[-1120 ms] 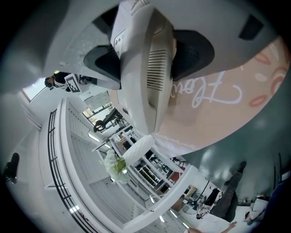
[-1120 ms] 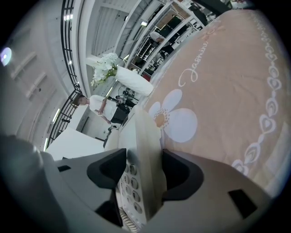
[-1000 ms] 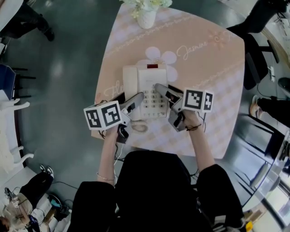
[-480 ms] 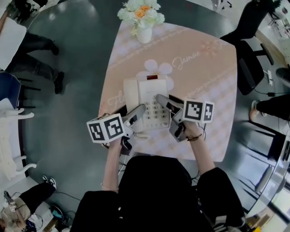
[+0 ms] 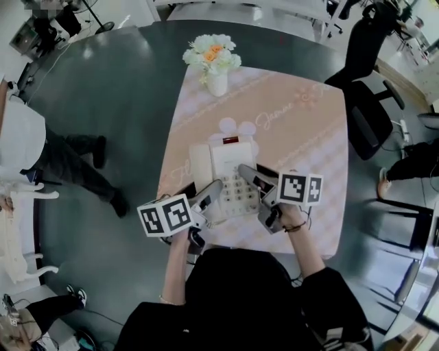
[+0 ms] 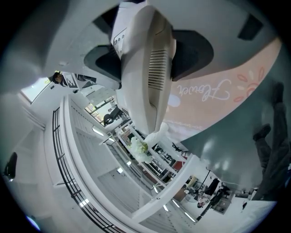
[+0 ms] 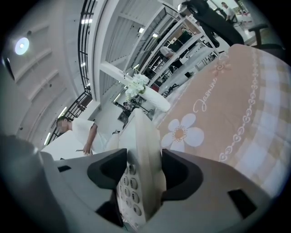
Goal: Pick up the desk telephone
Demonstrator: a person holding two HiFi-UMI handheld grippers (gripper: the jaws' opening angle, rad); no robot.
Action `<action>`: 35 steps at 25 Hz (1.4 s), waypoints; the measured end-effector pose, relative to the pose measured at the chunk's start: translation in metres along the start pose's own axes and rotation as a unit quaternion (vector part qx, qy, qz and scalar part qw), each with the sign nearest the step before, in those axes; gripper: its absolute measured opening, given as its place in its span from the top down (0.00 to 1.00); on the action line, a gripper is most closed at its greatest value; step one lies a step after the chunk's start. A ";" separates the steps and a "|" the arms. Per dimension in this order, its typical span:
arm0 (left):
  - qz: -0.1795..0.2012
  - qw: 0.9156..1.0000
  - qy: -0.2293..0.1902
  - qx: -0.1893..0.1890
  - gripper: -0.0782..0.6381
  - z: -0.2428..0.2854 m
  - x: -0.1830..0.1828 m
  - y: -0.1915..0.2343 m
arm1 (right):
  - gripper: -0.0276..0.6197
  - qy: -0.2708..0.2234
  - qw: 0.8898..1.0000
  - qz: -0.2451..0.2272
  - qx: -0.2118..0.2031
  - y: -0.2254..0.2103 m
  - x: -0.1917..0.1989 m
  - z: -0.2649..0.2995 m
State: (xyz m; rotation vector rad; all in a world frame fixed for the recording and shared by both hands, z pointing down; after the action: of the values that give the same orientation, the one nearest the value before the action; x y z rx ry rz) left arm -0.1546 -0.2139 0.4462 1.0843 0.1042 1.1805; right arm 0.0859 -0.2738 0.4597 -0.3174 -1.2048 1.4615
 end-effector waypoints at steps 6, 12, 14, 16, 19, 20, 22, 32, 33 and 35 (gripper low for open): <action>0.010 1.000 -0.021 -0.001 0.42 -0.016 0.005 -0.017 | 0.60 -0.010 1.000 -0.013 -0.013 0.013 0.002 -0.018; 0.018 0.999 -0.040 0.005 0.42 -0.038 0.005 -0.037 | 0.60 -0.025 0.999 -0.030 -0.024 0.037 0.001 -0.035; 0.021 0.999 -0.045 0.007 0.42 -0.044 0.002 -0.041 | 0.61 -0.030 0.999 -0.035 -0.027 0.045 0.000 -0.039; 0.024 0.998 -0.049 0.009 0.42 -0.050 0.000 -0.045 | 0.61 -0.035 0.998 -0.037 -0.031 0.052 -0.001 -0.042; 0.027 0.998 -0.055 0.009 0.42 -0.057 -0.002 -0.051 | 0.61 -0.043 0.998 -0.038 -0.036 0.059 -0.001 -0.046; 0.029 0.998 -0.057 0.009 0.42 -0.059 -0.002 -0.053 | 0.61 -0.045 0.998 -0.039 -0.038 0.061 -0.001 -0.048; 0.032 0.998 -0.058 0.011 0.42 -0.063 -0.002 -0.056 | 0.61 -0.047 0.997 -0.041 -0.039 0.065 -0.001 -0.051; 0.043 0.997 -0.061 0.019 0.42 -0.073 -0.009 -0.067 | 0.61 -0.068 0.995 -0.043 -0.059 0.078 -0.002 -0.058; 0.045 0.997 -0.062 0.020 0.42 -0.074 -0.009 -0.067 | 0.61 -0.070 0.995 -0.043 -0.056 0.079 -0.002 -0.060; 0.047 0.997 -0.064 0.020 0.42 -0.075 -0.010 -0.069 | 0.61 -0.073 0.995 -0.045 -0.049 0.080 -0.002 -0.062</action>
State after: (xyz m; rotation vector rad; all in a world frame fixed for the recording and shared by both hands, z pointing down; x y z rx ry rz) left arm -0.1546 -0.1722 0.3528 1.2083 -0.0233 1.1944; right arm 0.0877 -0.2304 0.3686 -0.2233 -1.3933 1.3688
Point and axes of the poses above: the fingertips, and each gripper's own axes: z forward along the fingers, y to its left, x out of its underside, the point moved 10 cm from there along -z, backward along the fingers, and after that the axes turned 2 degrees about -y, right-handed, at the moved point
